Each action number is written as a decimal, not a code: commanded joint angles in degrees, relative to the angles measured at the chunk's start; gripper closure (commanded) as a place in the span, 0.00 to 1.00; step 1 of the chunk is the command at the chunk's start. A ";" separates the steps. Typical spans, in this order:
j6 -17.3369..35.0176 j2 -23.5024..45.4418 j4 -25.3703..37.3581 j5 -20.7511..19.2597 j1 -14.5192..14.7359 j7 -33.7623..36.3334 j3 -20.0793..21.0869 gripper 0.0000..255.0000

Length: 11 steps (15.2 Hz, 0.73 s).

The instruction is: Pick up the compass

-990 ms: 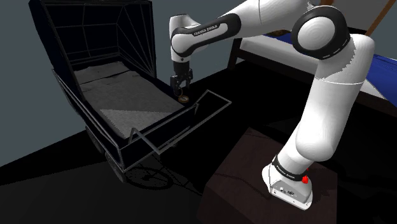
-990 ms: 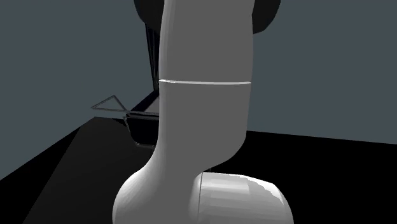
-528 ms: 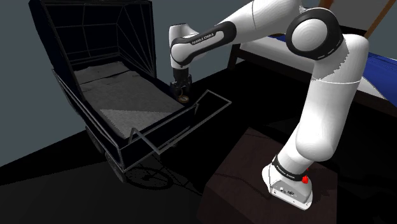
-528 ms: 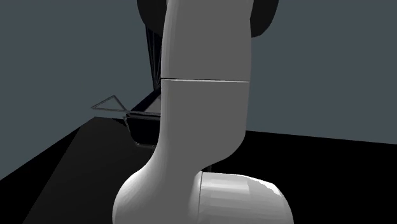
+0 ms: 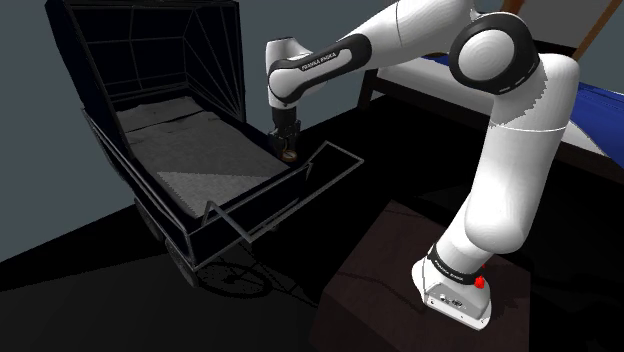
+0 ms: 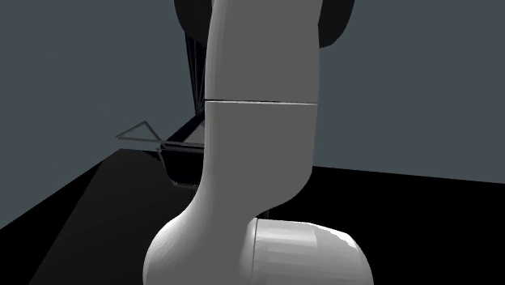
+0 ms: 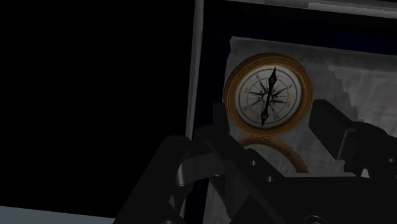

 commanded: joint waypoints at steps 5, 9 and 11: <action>-2.00 -0.84 1.09 0.09 -0.01 -0.04 0.03 1.00; -4.75 -1.94 2.74 0.20 -0.03 -0.10 0.06 1.00; -6.14 -2.44 3.64 0.24 -0.04 -0.13 0.07 1.00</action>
